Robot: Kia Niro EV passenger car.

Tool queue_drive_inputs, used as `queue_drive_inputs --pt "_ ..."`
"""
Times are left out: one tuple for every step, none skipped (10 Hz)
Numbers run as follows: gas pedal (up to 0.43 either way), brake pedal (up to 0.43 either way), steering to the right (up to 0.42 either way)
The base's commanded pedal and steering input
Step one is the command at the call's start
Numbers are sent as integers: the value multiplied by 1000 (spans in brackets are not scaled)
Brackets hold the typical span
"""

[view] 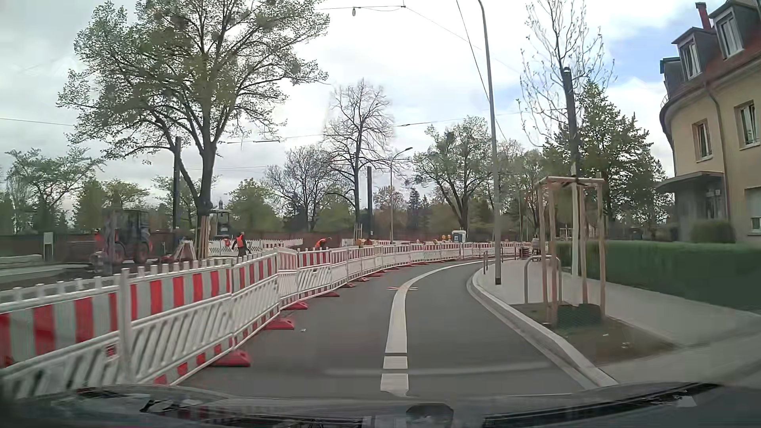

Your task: Follow the waypoints while adhering to traffic rules and regulations

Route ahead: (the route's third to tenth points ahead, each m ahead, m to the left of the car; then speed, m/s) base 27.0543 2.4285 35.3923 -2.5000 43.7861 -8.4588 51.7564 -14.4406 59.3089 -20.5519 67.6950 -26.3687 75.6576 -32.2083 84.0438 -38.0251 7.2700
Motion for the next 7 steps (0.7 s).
queue_drive_inputs --pt "87 0 1" --pt "87 0 4" --pt "87 0 7" --pt "87 0 11" --pt "87 0 15" --pt "87 0 21" --pt "87 0 26"
